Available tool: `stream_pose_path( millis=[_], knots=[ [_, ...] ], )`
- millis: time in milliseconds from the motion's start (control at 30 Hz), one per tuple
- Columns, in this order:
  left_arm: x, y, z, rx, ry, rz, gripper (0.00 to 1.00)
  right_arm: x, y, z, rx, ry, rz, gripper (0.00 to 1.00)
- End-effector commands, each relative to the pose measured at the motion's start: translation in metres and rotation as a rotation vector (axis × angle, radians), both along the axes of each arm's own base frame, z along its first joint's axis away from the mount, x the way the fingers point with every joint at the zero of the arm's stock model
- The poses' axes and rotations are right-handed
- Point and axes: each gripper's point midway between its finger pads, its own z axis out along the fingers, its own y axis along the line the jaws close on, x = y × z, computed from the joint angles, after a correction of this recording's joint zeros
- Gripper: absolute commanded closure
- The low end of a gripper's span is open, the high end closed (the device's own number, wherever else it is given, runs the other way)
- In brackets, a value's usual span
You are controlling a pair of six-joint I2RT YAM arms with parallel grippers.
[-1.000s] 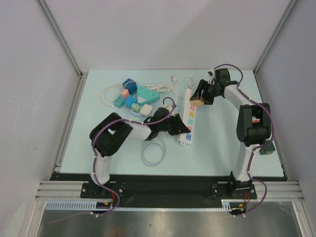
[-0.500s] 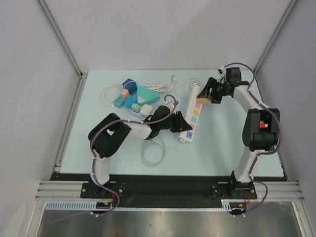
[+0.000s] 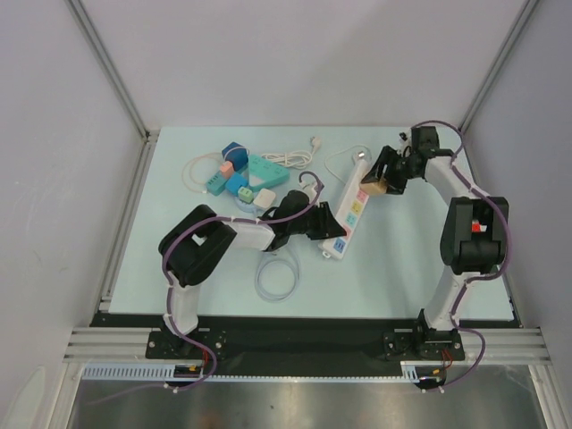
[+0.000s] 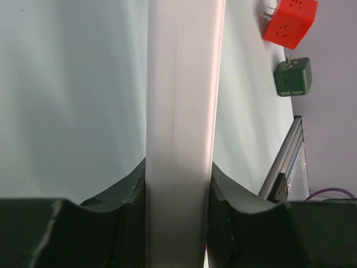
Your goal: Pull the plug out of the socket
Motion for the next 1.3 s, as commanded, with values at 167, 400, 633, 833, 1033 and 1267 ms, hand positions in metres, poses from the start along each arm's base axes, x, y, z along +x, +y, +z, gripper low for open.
stream_pose_path(
  millis=[167, 400, 633, 833, 1033, 1267],
  knots=[
    [0.046, 0.022, 0.015, 0.096, -0.047, 0.158, 1.0, 0.008, 0.05, 0.083, -0.437, -0.387, 0.036, 1.0],
    [0.045, 0.025, 0.02, 0.028, -0.045, 0.168, 1.0, -0.01, 0.049, 0.094, -0.276, -0.401, 0.2, 1.0],
    [0.044, 0.026, 0.047, -0.082, -0.101, 0.147, 1.0, -0.03, 0.028, 0.105, 0.002, -0.425, 0.376, 1.0],
    [0.043, 0.027, 0.055, -0.088, -0.12, 0.145, 1.0, -0.024, 0.0, 0.087, -0.115, -0.357, 0.265, 1.0],
    [0.046, 0.027, 0.054, -0.074, -0.109, 0.155, 1.0, -0.039, 0.005, 0.088, -0.073, -0.327, 0.334, 1.0],
    [0.048, 0.029, 0.055, -0.059, -0.107, 0.164, 1.0, -0.016, -0.02, 0.096, -0.442, -0.369, 0.127, 1.0]
  ],
)
